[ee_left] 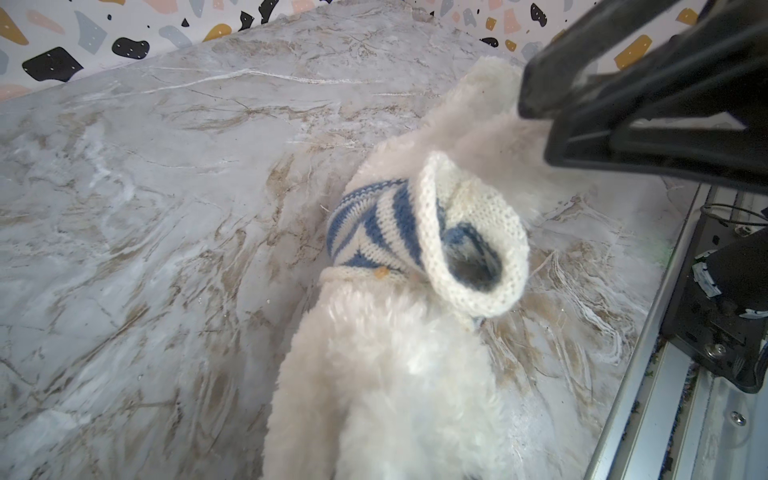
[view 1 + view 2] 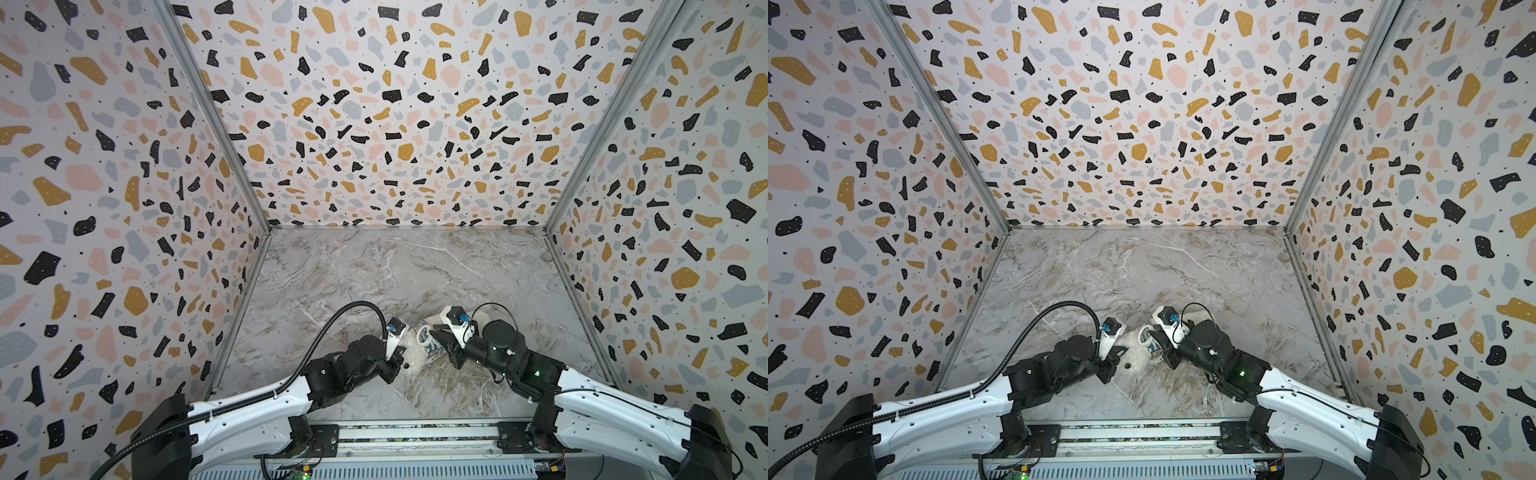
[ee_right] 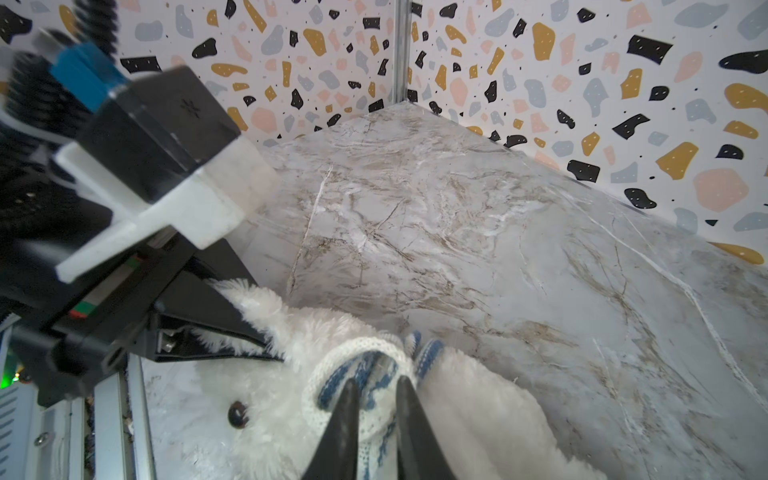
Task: Dress the teddy bear
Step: 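Grasp the sweater collar with the right gripper while the left holds the bear's head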
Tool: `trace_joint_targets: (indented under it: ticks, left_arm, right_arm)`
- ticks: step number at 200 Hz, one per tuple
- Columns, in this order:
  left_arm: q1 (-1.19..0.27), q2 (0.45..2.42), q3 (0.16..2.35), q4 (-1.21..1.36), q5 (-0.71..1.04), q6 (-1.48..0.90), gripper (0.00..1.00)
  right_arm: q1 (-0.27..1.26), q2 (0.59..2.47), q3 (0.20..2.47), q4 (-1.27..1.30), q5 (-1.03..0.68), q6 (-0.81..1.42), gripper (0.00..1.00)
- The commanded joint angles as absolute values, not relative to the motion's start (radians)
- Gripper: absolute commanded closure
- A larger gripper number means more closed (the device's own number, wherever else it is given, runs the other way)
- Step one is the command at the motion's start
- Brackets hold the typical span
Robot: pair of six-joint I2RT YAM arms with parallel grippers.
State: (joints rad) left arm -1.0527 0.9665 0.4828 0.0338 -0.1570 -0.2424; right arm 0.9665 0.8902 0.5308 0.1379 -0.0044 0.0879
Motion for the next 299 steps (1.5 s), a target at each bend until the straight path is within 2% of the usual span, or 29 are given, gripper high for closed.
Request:
trace_joint_targets:
  ticks: [1,44,71,111,159,221,299]
  left_arm:
    - [-1.069,0.965,0.476,0.115,-0.182,-0.21,1.0]
    - [-1.089,0.964,0.456,0.13,-0.216,-0.206,1.0]
    - [-1.114,0.968,0.44,0.133,-0.269,-0.193,1.0]
    - [-1.19,0.983,0.423,0.164,-0.414,-0.173,1.0]
    - [-1.301,0.981,0.41,0.238,-0.682,-0.133,1.0]
    - [-1.322,0.976,0.396,0.244,-0.717,-0.131,1.0]
    - [-1.369,1.029,0.405,0.244,-0.752,-0.126,1.0]
  right_arm:
    - [0.969,0.913,0.589,0.068,0.003,0.125,0.87]
    - [0.969,0.882,0.59,0.039,0.086,0.198,0.87]
    - [0.961,0.846,0.591,0.031,0.141,0.215,0.81]
    - [0.941,0.944,0.627,0.02,0.088,0.205,0.81]
    - [0.941,0.965,0.619,0.035,0.008,0.236,0.69]
    - [0.95,0.979,0.569,0.045,-0.066,0.284,0.6]
    - [0.954,1.038,0.549,0.096,-0.057,0.29,0.66]
